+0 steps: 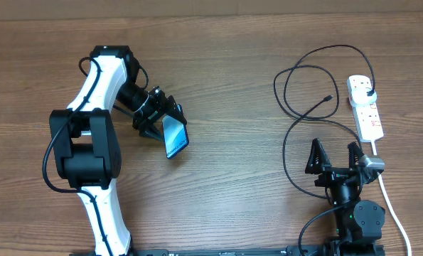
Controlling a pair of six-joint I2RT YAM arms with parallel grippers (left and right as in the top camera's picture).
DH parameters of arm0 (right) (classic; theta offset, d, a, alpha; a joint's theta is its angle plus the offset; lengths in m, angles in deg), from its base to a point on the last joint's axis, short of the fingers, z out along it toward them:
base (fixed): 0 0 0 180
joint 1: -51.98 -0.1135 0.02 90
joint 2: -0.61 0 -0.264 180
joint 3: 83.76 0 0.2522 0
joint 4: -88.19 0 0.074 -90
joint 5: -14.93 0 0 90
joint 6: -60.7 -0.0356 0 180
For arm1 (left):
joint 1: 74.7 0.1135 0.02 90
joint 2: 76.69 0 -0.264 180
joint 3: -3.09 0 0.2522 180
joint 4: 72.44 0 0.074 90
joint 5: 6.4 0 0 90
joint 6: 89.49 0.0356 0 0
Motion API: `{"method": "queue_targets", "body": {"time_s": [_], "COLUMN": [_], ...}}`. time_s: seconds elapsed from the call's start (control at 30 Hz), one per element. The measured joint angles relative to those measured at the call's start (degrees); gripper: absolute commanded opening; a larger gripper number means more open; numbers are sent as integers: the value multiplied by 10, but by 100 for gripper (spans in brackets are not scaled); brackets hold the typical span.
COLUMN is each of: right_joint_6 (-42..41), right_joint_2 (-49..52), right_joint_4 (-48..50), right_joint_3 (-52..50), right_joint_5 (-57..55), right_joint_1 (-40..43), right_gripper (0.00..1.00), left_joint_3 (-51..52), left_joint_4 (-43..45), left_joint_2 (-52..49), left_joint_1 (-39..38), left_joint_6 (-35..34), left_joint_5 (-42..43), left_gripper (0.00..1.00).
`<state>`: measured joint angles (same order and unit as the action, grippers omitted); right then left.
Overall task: Plug charger to phone and switch on socket
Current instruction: 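Tilt the held phone upright with the left gripper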
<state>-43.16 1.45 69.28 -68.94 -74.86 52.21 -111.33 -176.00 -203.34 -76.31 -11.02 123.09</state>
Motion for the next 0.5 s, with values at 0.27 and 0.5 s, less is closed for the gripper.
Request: {"method": "queue_targets", "body": {"time_s": [0.27, 0.5], "right_joint_6": [0, 0], "right_joint_2": [0, 0], "right_joint_4": [0, 0], "right_joint_3": [0, 0], "right_joint_5": [0, 0], "right_joint_1": [0, 0], "right_gripper": [100, 100], "left_joint_3": [0, 0], "left_joint_4": [-18, -21], "left_joint_2": [0, 0], "left_joint_1": [0, 0], "left_joint_6": [15, 17], "left_joint_5": [22, 26], "left_gripper": [66, 66]}}
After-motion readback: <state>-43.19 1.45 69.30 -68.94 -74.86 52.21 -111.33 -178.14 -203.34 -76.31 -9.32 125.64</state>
